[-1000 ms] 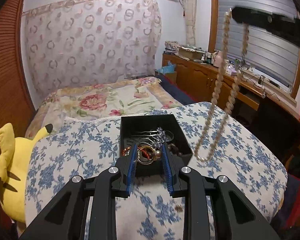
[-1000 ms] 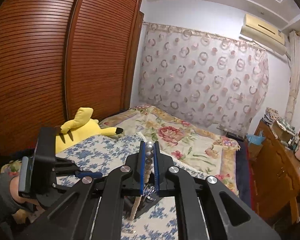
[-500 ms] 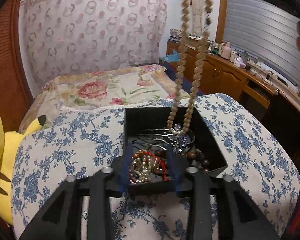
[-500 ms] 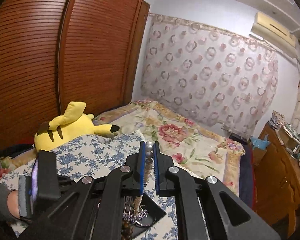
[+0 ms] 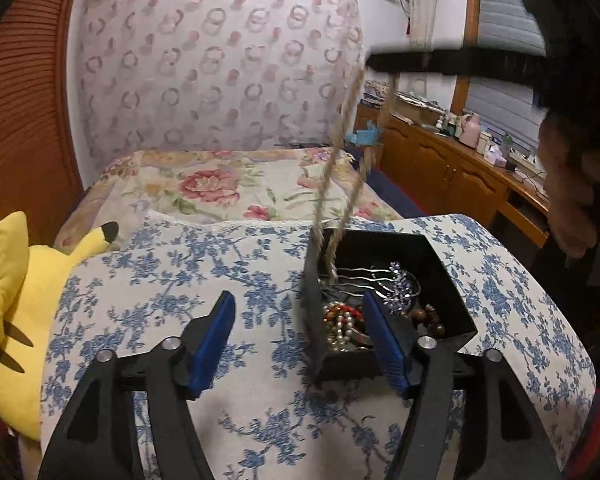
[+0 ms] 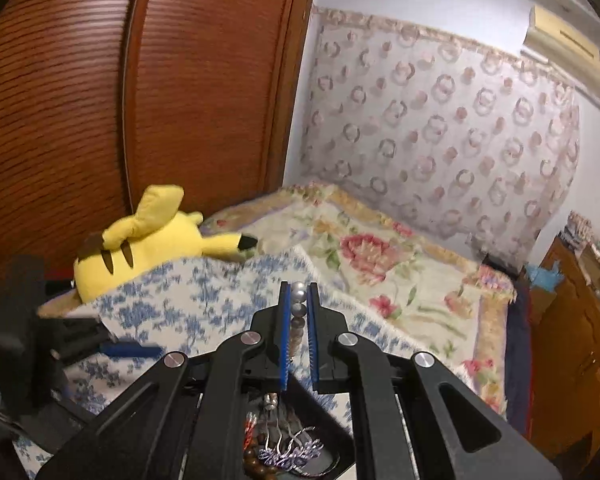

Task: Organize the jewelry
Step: 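Drop the necklace into the box with the right tool while the left tool releases the ring, then move both tools back to the last jewelry pieces on the bed, then grasp the gold earring with the left tool while the right tool grasps the jade pendant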

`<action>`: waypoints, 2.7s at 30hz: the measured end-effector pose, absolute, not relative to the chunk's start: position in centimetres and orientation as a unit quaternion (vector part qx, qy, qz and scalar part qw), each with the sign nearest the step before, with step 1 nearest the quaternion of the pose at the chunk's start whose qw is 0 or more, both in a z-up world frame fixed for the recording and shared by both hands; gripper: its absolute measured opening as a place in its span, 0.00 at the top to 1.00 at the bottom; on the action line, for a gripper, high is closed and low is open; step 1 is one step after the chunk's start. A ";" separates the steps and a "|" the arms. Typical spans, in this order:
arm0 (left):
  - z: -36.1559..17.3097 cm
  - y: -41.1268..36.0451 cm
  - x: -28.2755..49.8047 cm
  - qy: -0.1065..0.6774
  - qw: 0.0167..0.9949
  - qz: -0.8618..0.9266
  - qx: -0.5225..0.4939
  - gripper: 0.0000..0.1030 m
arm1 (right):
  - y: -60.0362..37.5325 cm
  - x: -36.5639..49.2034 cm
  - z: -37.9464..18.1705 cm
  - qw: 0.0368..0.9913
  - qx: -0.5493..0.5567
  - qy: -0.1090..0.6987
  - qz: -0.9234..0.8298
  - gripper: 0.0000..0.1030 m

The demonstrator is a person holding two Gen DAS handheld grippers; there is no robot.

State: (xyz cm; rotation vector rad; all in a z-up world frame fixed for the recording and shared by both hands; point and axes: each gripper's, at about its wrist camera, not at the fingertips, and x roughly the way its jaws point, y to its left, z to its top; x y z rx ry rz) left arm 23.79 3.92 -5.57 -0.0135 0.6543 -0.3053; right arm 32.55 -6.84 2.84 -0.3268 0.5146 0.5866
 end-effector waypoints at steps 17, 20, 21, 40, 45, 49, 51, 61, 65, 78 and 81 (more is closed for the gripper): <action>-5.6 4.5 22.2 0.318 0.937 -0.145 -0.008 0.26 | -7.5 33.0 -3.7 0.897 -0.141 0.330 0.259 0.86; -5.5 4.4 21.5 0.315 0.938 -0.144 -0.004 0.25 | -8.3 32.0 -3.2 0.901 -0.134 0.322 0.258 0.72; -5.4 4.3 21.2 0.315 0.938 -0.144 -0.003 0.25 | -8.5 31.7 -3.1 0.901 -0.134 0.322 0.258 0.72; -7.9 1.8 14.5 0.346 0.920 -0.186 0.007 0.23 | -13.5 16.7 -10.0 0.875 -0.112 0.377 0.283 0.72; -9.3 -0.3 14.7 0.372 0.903 -0.215 0.020 0.37 | -14.8 15.0 -11.6 0.871 -0.090 0.393 0.282 0.72; -10.3 -2.4 15.1 0.397 0.883 -0.248 0.035 0.59 | -15.7 14.0 -11.9 0.870 -0.088 0.396 0.279 0.72; -10.7 -3.2 15.1 0.404 0.877 -0.257 0.045 0.65 | -16.0 13.8 -12.0 0.869 -0.084 0.400 0.278 0.72; -11.9 -4.8 15.4 0.416 0.869 -0.258 0.073 0.87 | -15.1 13.7 -12.6 0.862 -0.098 0.407 0.286 0.72; -11.3 -3.6 15.3 0.404 0.879 -0.247 0.055 0.88 | -13.7 14.5 -13.0 0.855 -0.109 0.415 0.292 0.72; -9.3 -0.4 15.3 0.377 0.900 -0.217 0.017 0.87 | -11.1 16.0 -14.1 0.853 -0.129 0.429 0.268 0.70; -9.1 -0.2 15.5 0.374 0.902 -0.215 0.014 0.87 | -10.8 16.0 -14.1 0.854 -0.137 0.426 0.265 0.80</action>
